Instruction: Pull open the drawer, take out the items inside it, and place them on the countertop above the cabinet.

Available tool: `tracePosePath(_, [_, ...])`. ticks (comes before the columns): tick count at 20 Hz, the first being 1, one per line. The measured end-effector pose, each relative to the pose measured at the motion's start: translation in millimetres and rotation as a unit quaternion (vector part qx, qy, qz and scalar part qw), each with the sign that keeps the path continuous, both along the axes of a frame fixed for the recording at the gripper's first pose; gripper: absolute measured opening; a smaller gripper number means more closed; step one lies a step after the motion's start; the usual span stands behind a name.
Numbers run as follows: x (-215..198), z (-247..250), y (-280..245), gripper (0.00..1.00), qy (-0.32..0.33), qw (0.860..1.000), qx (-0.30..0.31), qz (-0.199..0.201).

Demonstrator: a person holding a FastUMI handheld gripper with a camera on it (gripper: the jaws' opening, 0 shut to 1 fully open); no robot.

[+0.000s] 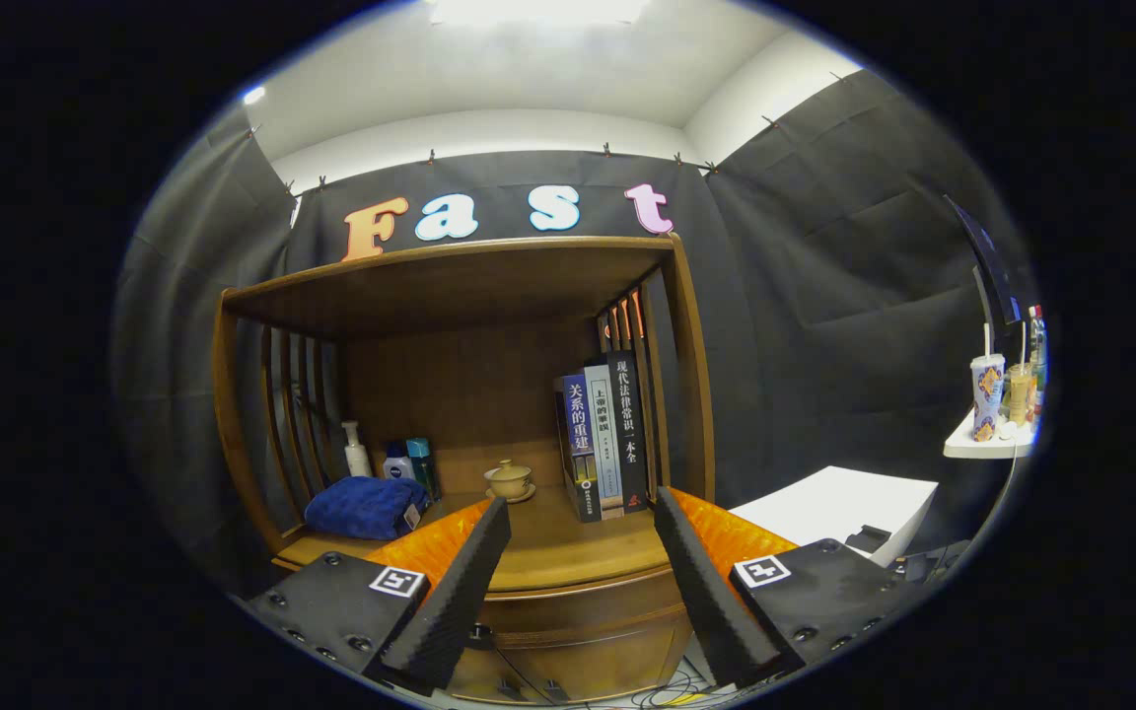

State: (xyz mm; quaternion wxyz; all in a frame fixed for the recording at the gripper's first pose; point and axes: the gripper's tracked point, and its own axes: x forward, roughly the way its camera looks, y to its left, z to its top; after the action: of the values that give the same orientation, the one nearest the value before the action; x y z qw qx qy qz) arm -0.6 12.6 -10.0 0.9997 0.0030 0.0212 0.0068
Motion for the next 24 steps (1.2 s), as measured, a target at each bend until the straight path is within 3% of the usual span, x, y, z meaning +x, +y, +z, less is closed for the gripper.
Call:
tracePosePath(10, [16, -42, 33, 0.98, 0.007, 0.999, 0.033, 0.023])
tracePosePath(14, [27, -86, 57, 0.98, 0.009, 0.999, 0.015, 0.037])
tracePosePath(24, [42, -224, 100, 0.98, 0.107, 0.990, -0.028, 0.086])
